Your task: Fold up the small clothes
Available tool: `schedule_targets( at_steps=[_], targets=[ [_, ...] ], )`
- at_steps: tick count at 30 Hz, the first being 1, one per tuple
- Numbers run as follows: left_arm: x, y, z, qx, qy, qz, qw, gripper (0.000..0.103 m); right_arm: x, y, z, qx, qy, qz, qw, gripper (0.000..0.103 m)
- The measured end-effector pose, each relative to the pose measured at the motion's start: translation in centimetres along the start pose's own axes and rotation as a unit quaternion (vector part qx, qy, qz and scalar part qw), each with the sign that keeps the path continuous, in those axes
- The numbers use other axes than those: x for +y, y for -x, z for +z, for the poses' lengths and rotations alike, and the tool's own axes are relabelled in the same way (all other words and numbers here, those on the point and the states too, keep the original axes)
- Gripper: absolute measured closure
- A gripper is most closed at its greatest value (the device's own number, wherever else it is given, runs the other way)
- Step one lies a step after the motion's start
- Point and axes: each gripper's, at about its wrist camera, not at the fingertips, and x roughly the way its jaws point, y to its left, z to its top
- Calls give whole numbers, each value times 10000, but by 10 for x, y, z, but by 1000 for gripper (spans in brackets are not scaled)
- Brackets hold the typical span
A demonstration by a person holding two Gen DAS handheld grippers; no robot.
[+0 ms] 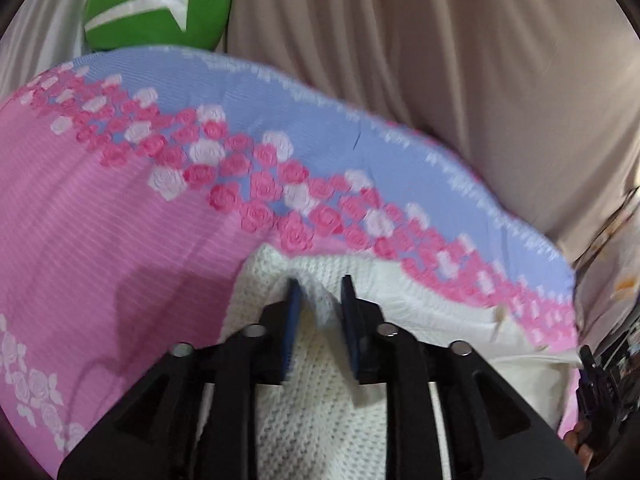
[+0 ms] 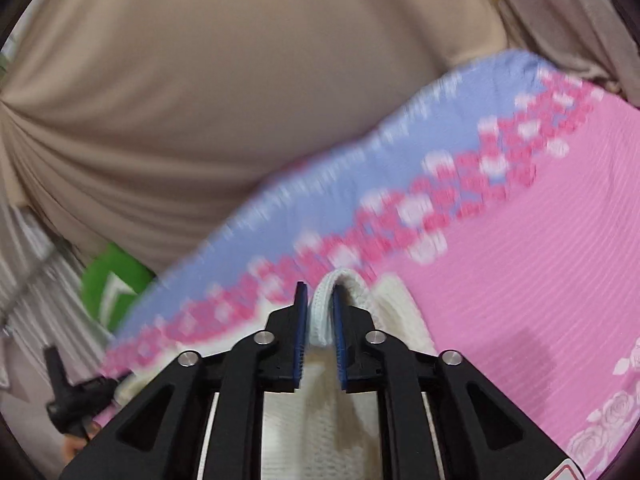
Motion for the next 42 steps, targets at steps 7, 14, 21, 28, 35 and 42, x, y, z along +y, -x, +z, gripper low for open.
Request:
schedule_targets(
  at_steps=[7,14,21,28,35,42],
  targets=[
    [-5,92,-44,-491,-884,295,9944,28,25,80,-47,836,1051,836,9874,34],
    [47,79,-120,616,-655,511,9946,28,-37,122,-95,1237,515,-584,9893,32],
    [50,66,-114,656,-198,202,9974,31,-56,90,-102,1932,-75,-356,9805,31],
    [55,101,-110,617,-139,-23,9980,86,-46,108,-81,1706,106,-59,9853,91],
    [76,116,-148,1268,-170,203,9916,86,-79,147,-96,2032,245,-750,9759,93],
    [47,159,-114,313,-467,348,9978,63,-59,163,-56,1145,550,-924,9876,72]
  ],
)
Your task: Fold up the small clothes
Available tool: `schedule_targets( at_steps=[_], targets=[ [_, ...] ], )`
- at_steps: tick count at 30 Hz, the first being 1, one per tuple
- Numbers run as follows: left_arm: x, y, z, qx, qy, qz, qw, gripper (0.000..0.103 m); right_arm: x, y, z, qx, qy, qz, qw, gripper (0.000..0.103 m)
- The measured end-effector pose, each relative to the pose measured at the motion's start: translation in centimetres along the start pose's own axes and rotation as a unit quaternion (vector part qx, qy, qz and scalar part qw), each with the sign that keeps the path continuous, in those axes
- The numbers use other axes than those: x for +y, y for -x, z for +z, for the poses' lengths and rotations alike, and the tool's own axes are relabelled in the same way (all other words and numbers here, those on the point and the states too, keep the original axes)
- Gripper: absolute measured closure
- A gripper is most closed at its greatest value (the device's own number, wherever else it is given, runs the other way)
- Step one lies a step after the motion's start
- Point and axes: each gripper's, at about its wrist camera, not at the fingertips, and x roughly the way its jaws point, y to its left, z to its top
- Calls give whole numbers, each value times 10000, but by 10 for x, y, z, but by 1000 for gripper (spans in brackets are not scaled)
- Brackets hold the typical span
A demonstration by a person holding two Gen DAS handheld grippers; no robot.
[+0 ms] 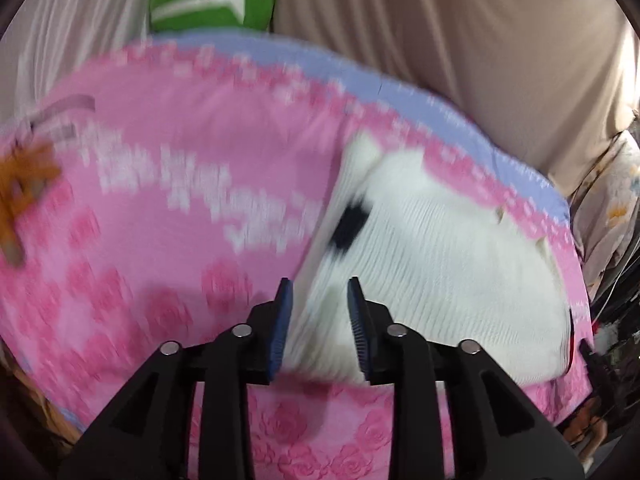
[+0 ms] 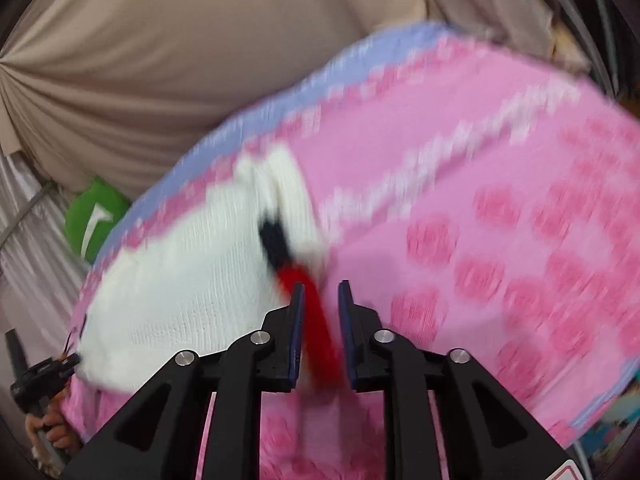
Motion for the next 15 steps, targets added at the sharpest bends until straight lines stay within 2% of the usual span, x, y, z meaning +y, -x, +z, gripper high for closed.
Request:
schedule_targets(
  at_steps=[1,2,3,5,6,8,11,12,13,14,15],
  targets=[
    [-8,8,11,-262,-116,-33,9996,43,10,4,14,-244,156,46,9996,59],
    [-18,13,23,-552,-252,-54,9981,34,18,5,25,-375,245,121,9989,52],
    [-29,12,34,-717,-354,-41,9968,28,27,0,34,-464,355,224,9980,40],
    [-52,-5,56,-789,-536,-176,9953,25,48,-24,50,-392,598,344,9968,36],
    [-63,-19,65,-674,-623,-270,9954,21,56,-42,57,-239,675,370,9967,34],
    [-77,-60,79,-334,-717,-341,9963,19,68,-81,62,104,724,317,9968,32],
    [-84,-124,83,269,-733,-144,9968,21,70,-135,59,578,670,25,9961,32],
    [-80,-138,81,398,-656,-86,9970,35,70,-150,57,749,646,-48,9951,34],
    [-78,-150,81,532,-599,-118,9967,60,71,-161,55,905,661,-28,9937,58],
    [-75,-159,81,655,-516,-194,9963,80,74,-167,53,996,752,-1,9922,77],
    [-72,-163,79,742,-436,-284,9959,96,78,-166,53,966,844,27,9917,90]
  ],
)
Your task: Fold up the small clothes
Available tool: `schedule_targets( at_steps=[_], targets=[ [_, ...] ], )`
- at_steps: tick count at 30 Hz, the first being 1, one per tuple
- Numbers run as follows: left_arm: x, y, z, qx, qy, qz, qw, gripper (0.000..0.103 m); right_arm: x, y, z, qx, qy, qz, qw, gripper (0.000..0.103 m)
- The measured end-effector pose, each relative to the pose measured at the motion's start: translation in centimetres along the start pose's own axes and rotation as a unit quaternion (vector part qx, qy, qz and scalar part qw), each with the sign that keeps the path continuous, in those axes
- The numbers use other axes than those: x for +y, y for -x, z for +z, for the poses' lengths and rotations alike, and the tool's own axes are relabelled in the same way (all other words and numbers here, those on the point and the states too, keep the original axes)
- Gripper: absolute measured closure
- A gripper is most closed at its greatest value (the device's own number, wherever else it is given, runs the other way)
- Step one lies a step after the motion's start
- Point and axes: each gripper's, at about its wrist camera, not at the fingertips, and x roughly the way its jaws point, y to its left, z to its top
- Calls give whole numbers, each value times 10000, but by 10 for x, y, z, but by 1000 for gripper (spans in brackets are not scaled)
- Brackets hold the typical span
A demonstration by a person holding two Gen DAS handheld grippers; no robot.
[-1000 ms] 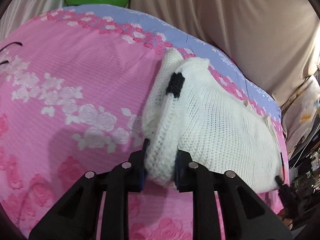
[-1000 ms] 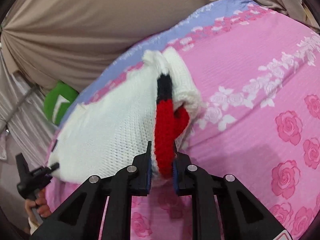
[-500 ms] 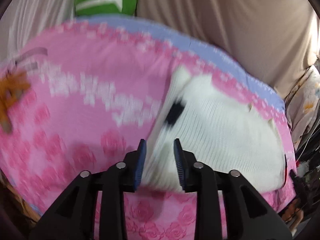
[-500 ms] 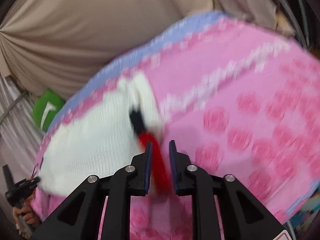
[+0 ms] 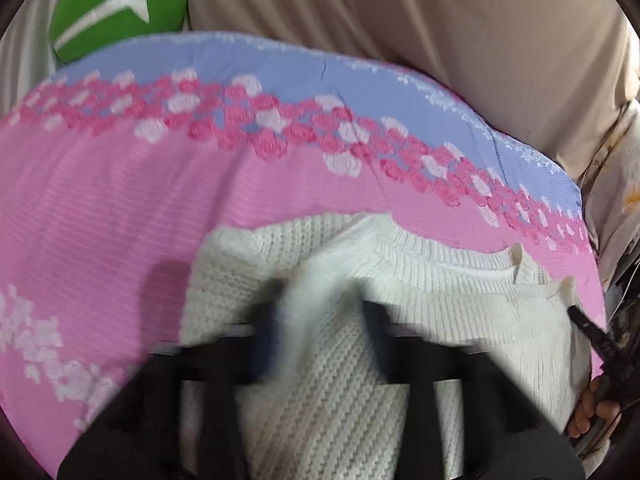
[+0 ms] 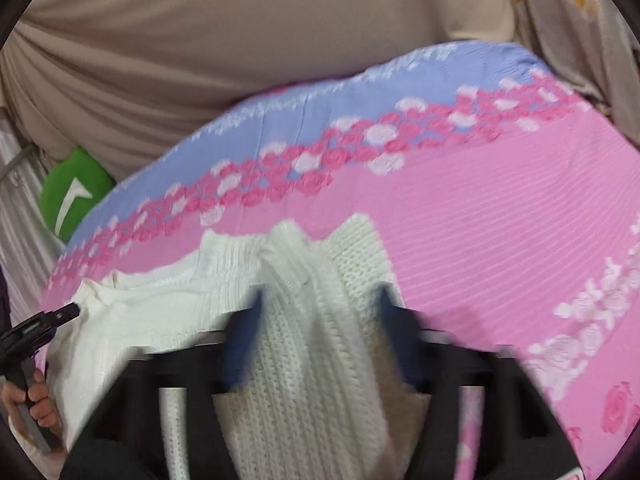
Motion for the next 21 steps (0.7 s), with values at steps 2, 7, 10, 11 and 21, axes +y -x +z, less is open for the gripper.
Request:
schedule_targets(
  at_steps=[2,7,10,11,21],
  targets=[
    [4,9,6,-197,70,-128,9997,96,6,25,3,-529,54,312,9981,92],
    [11,32,14,-779,-28,210,9967,96,-9,34,8,-879,-172,325,9955,95],
    [24,-16,7,-267,35,377,9989,96,-31,-14,1,-76,-631,226,9977,97],
    [20,-11,6,-387,-82,495,9980,96,-29,-2,5,-156,-629,196,9977,96],
    [-42,98,-32,-1438,-527,172,9880,71,94,86,-48,-621,814,1447,9842,85]
  ],
)
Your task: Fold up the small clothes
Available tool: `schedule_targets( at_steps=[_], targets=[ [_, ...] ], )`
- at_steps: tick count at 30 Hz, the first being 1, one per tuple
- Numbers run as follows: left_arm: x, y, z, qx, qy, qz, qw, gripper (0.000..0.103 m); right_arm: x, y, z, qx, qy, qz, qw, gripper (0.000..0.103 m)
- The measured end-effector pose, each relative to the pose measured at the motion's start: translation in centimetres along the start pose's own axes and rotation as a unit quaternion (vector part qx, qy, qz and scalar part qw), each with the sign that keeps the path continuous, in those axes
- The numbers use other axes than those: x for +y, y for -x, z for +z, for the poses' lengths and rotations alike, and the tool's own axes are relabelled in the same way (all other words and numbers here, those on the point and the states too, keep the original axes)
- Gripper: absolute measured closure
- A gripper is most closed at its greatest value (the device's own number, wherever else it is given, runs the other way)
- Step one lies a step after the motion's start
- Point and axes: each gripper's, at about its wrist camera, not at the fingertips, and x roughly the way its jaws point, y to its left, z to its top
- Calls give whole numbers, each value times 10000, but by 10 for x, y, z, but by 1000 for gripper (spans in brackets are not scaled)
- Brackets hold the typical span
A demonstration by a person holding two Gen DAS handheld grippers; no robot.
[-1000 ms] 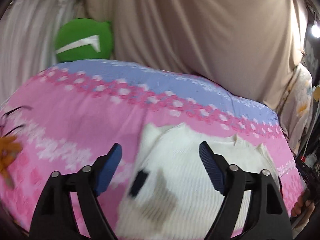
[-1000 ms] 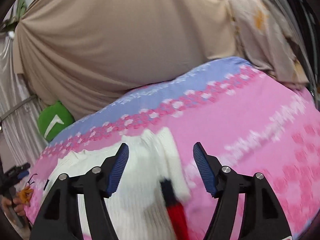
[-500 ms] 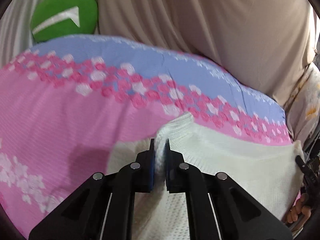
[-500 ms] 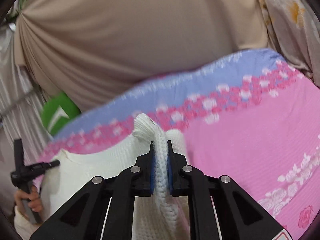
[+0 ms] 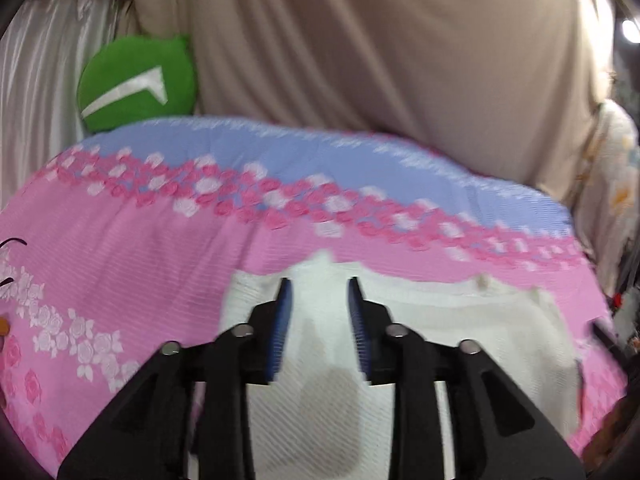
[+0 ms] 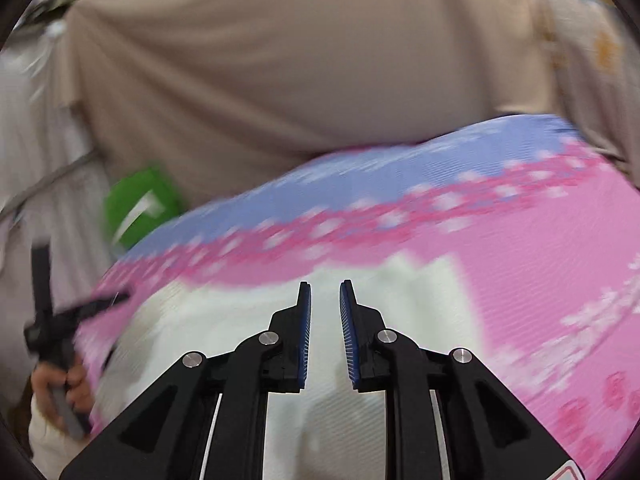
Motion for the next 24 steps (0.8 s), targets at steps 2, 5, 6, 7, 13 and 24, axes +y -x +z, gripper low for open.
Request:
schedule_targets(
  at_steps=[2,5,6,7,13,24],
  targets=[
    [-22,17,-17,85,-179,-445,9988,70,36,-20,-27,498,264,569,9968,85],
    [-47,1,-52,688,-582,-605,9941,69,65,-44,-61,1001,675,732,9900,88],
    [-47,-9,-63,908,-649,-487,9926,69,61,-48,-69,1086,732,568,9898,92],
    [-42,-18,-72,1099,-651,-379,9911,69,49,-47,-73,1156,656,443,9901,102],
    [41,5,-82,1043,-43,260,9942,92,-82,28,-84,770,-667,-985,9899,103],
    [42,2,-91,1093,78,375,9933,100,-47,27,-58,419,-191,-1107,9928,97]
  ],
)
